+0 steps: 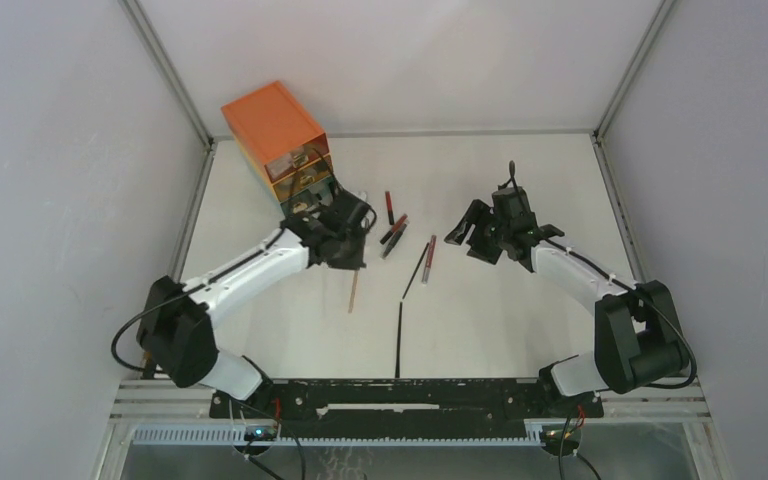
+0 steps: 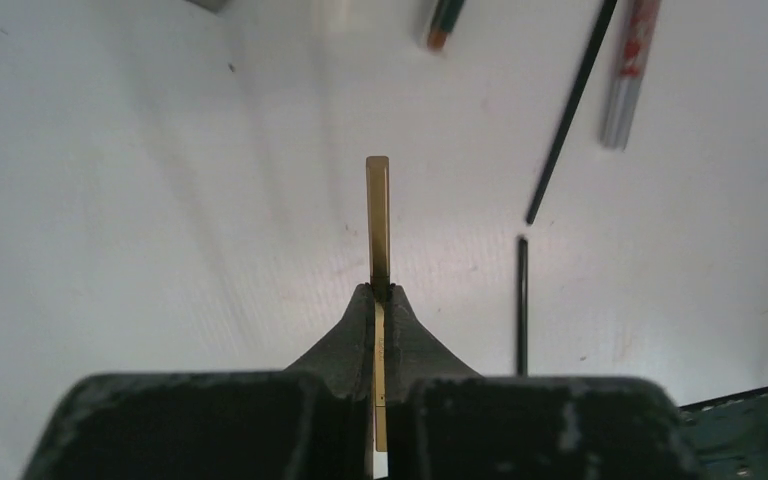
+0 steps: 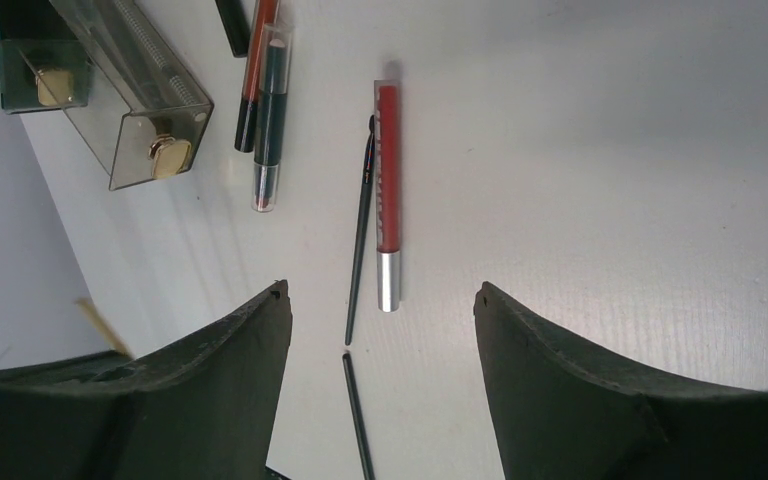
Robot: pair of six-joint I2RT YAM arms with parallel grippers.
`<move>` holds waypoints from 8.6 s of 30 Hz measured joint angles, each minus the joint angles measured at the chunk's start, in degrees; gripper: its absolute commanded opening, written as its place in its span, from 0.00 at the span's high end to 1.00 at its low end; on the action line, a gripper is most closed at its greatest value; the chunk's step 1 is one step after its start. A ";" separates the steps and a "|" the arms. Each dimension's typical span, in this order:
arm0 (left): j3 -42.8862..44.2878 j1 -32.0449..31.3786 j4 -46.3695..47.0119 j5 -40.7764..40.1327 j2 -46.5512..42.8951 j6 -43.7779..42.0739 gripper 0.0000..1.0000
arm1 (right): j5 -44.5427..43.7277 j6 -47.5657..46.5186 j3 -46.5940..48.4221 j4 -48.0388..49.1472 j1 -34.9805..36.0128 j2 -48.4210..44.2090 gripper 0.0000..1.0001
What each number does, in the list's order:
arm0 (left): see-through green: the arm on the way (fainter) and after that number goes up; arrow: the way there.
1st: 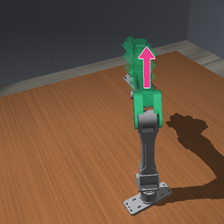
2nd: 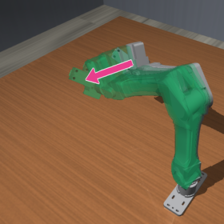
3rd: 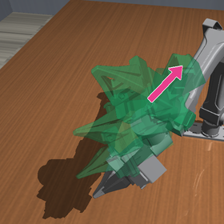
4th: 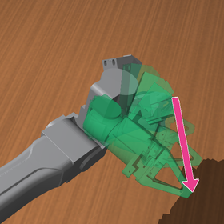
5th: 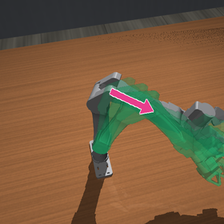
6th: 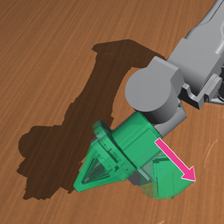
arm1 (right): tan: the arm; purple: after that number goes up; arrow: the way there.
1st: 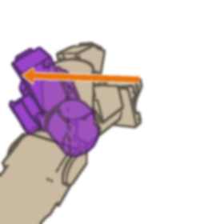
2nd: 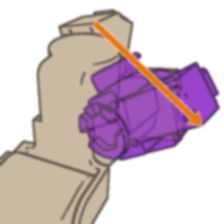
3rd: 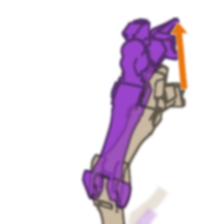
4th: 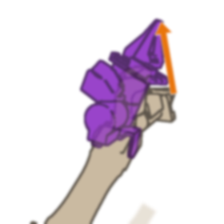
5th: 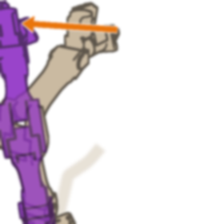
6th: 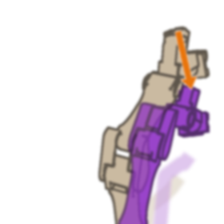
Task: Organize the makeup
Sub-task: Place the makeup tool in the drawer, then pick up the lipstick at the center of the board, then place the lipstick in the drawer, then pick up the makeup brush from the center of the board.
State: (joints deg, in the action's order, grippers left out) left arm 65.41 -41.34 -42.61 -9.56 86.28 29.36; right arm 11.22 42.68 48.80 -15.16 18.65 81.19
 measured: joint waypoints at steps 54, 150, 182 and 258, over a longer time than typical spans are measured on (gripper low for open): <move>15.82 26.84 16.28 19.67 18.84 21.51 1.00 | -5.44 -0.35 -1.62 -4.66 2.45 -8.55 0.26; -2.99 23.15 8.00 5.01 -29.27 -1.46 0.00 | -17.66 2.29 27.02 -15.26 9.31 20.83 0.44; -6.51 21.33 8.85 3.72 -28.52 -1.42 0.00 | -22.75 3.91 23.89 -18.73 15.89 28.61 0.74; -15.06 25.79 8.87 7.30 -33.68 -1.38 0.00 | -27.65 4.48 31.45 -21.92 18.05 28.57 0.52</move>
State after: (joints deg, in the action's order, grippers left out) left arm 50.35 -15.55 -33.74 -2.26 52.60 27.99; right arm -16.43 47.16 80.25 -37.08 36.71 109.75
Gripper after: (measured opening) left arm 0.998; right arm 0.494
